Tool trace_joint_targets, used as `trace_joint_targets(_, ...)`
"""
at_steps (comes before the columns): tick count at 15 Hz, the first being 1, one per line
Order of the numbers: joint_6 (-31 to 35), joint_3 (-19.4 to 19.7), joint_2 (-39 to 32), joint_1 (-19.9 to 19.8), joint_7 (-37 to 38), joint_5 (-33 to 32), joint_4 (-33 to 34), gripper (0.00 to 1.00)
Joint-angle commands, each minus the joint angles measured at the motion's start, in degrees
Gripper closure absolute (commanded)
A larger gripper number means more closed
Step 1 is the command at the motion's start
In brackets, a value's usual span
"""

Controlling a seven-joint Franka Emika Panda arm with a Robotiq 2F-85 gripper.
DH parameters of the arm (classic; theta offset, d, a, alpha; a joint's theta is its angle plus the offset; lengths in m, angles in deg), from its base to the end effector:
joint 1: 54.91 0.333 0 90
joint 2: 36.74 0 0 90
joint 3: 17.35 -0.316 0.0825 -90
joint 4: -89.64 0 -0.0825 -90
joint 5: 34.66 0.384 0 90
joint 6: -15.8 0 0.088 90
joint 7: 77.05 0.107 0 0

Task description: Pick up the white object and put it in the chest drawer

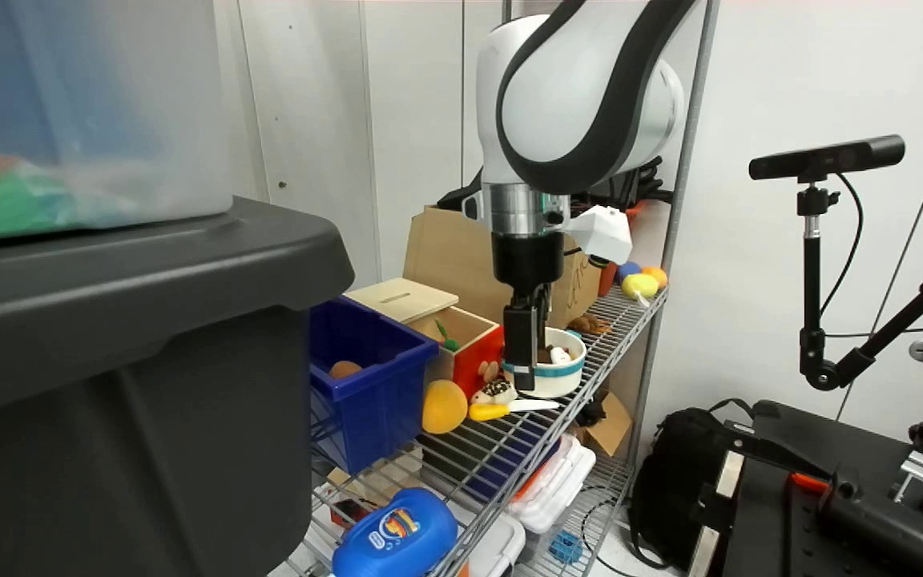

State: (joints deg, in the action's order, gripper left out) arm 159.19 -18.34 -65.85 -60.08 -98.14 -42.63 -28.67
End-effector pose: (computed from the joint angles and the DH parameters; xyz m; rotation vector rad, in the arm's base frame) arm 0.5808 -0.0415 0.1769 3.0214 0.6249 -0.1288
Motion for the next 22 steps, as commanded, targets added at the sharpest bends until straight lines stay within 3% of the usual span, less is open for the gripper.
trace_joint_targets(1,-0.19,-0.28,-1.24,0.01,-0.77,-0.64,1.61,0.0)
trace_joint_targets(9,2.1,-1.74,-4.85,-0.48,-2.6,-0.17,3.48,0.0)
trace_joint_targets(22,3.8,-0.42,-6.37,-0.43,-2.71,-3.33,5.25,0.0)
